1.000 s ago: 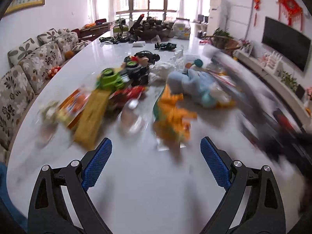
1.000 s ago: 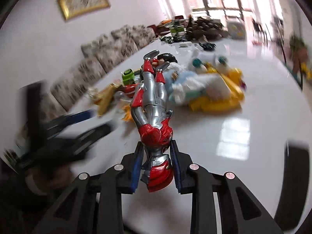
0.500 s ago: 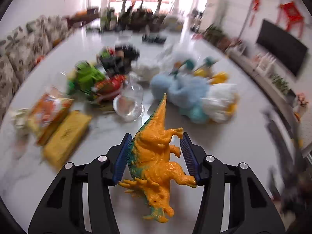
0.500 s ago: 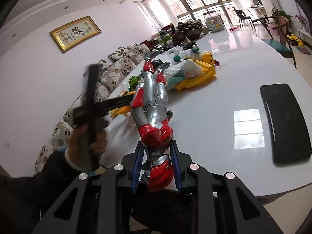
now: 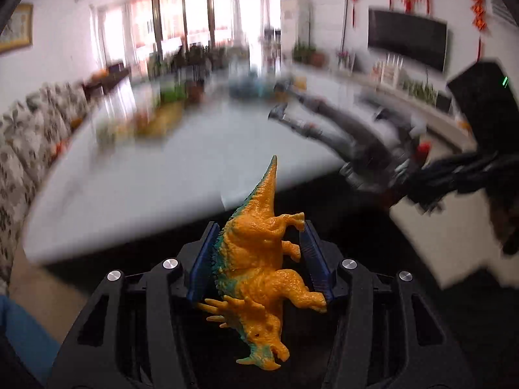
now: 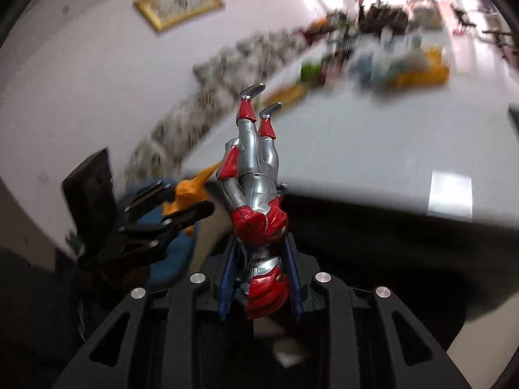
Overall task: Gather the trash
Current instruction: 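Drop the orange dinosaur and silver-red figure into the dark bag, then grasp the light blue plush with the left tool while the right tool grasps a tissue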
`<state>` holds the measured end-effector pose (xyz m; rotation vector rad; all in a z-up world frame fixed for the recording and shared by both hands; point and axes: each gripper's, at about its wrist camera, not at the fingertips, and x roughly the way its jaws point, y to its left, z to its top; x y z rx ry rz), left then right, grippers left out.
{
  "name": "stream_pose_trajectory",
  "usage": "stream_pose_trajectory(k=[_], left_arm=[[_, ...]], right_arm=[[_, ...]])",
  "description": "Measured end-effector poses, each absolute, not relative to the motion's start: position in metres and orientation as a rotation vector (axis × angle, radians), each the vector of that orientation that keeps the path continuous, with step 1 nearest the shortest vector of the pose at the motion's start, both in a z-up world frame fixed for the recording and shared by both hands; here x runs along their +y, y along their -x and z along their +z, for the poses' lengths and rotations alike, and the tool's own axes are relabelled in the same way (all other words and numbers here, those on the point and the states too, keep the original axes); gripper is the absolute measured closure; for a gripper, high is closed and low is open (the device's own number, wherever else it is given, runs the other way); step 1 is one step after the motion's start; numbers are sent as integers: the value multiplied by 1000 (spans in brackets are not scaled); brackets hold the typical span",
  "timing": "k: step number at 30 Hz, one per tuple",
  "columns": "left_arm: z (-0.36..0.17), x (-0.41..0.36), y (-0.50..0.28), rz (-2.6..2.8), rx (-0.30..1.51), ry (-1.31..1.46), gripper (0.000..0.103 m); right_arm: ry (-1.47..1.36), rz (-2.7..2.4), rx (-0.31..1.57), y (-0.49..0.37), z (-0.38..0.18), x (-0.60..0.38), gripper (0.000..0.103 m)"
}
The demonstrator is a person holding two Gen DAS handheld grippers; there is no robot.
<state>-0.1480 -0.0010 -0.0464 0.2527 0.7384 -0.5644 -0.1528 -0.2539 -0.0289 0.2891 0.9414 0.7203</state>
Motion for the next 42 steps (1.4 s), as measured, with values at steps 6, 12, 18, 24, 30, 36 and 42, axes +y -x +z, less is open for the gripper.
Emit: stream_pose_trajectory(k=[6, 12, 18, 24, 30, 36, 42], left_arm=[[-134, 11, 137, -553, 969, -325, 52], [-206, 2, 102, -579, 1205, -350, 41], [-238, -22, 94, -581, 1286, -473, 21], [-178, -18, 113, -591, 1138, -446, 21], [-75, -13, 110, -571, 898, -359, 15], [-21, -28, 87, -516, 755, -269, 15], [-9, -29, 73, -506, 761, -195, 15]], right_arm=[[-110, 728, 1196, 158, -104, -235, 75], [30, 687, 1364, 124, -168, -222, 71], [28, 653, 1399, 108, -183, -222, 39], [-37, 720, 1088, 137, -64, -242, 43], [-47, 492, 770, 68, 39, -283, 32], [50, 255, 744, -75, 45, -301, 30], [-135, 264, 912, -137, 12, -332, 95]])
